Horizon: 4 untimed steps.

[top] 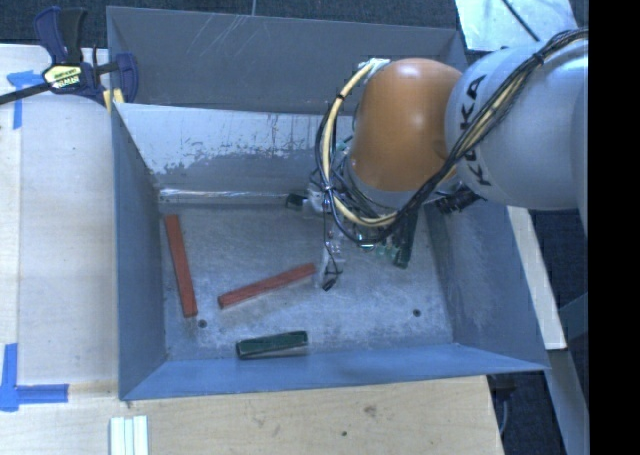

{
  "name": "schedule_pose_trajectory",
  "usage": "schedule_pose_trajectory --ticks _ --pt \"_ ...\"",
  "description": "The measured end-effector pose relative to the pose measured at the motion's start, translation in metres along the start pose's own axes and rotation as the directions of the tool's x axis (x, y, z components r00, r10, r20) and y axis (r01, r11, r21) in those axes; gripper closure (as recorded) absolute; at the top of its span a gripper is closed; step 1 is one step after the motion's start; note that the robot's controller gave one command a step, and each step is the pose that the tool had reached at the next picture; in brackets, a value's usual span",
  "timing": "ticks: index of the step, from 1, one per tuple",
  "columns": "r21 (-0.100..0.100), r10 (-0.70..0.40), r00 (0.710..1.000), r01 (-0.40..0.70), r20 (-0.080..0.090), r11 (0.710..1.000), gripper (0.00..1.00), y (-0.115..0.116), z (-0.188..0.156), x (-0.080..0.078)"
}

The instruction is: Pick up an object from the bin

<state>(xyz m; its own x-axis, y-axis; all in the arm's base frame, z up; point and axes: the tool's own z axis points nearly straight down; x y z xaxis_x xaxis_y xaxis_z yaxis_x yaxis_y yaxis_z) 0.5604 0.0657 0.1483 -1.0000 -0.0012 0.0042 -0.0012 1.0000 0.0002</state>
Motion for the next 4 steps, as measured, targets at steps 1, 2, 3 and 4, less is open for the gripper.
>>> schedule_pose_trajectory --ticks 1,2,3,4 --pt "0.000 -0.053 0.999 0.053 -0.002 0.999 0.00 0.023 0.078 0.021" --pt "-0.001 -0.047 0.999 0.047 0.007 0.999 1.00 0.022 0.073 0.018" --pt "0.003 -0.154 0.988 0.154 0.014 0.988 1.00 -0.010 -0.036 0.034" --pt "0.001 -0.224 0.975 0.224 0.008 0.975 1.00 -0.013 -0.067 0.030"
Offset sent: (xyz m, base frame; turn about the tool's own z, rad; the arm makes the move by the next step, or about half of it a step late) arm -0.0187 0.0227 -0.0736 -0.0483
